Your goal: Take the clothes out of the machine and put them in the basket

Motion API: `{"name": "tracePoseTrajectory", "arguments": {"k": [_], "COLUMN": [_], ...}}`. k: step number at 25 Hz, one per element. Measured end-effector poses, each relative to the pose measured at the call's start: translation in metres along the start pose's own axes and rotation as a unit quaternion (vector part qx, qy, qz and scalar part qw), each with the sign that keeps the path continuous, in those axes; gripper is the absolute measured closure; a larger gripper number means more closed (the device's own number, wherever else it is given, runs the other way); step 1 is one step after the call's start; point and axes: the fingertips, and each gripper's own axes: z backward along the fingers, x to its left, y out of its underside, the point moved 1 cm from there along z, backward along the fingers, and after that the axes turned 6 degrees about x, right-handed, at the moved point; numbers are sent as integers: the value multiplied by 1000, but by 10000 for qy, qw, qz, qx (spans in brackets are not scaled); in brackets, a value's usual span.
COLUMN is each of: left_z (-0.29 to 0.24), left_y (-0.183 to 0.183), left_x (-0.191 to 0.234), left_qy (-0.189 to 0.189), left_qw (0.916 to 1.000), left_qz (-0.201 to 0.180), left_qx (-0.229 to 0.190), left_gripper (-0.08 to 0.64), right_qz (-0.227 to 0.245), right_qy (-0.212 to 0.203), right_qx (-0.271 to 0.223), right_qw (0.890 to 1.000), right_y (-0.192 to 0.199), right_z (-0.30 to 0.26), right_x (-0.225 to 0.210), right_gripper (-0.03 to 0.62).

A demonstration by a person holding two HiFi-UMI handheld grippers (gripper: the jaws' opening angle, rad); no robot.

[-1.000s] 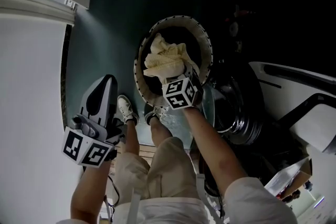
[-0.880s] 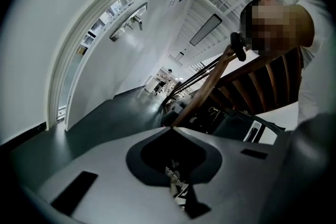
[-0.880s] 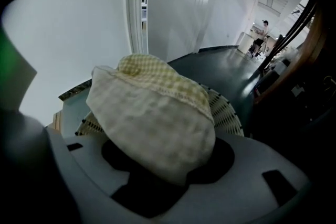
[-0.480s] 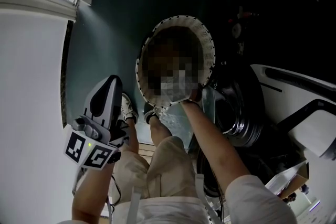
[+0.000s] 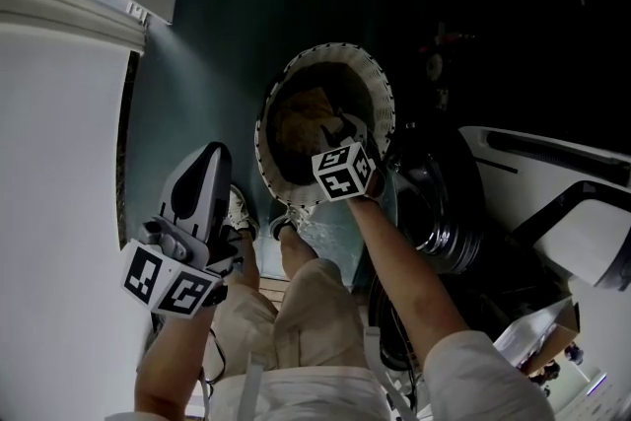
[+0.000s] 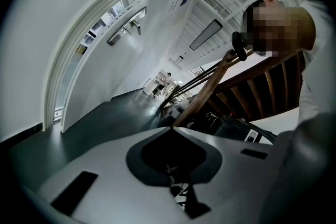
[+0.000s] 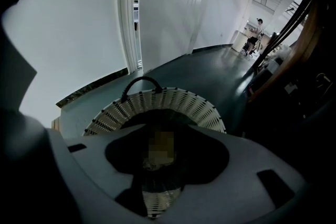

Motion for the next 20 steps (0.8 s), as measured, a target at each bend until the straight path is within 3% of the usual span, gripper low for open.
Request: {"name": "tracePoseTrajectory", "arguments": {"k": [8, 20], "left_z": [16, 54], "left_y": [-41, -140], "left_x": [-28, -75], "left_qy": [87, 383], "left_qw": [9999, 9967], "left_qz": [-41, -438], "left_qx": [-116, -570], "left_gripper": [549, 549], "right_qz": [-235, -318], "right_qy": [245, 339], "right_qx": [-600, -1650], "right_qw": [9976, 9852], "right_y": [-50, -119], "right_z": [84, 254], "right_x": [-34, -75], "right_gripper": [577, 578]}}
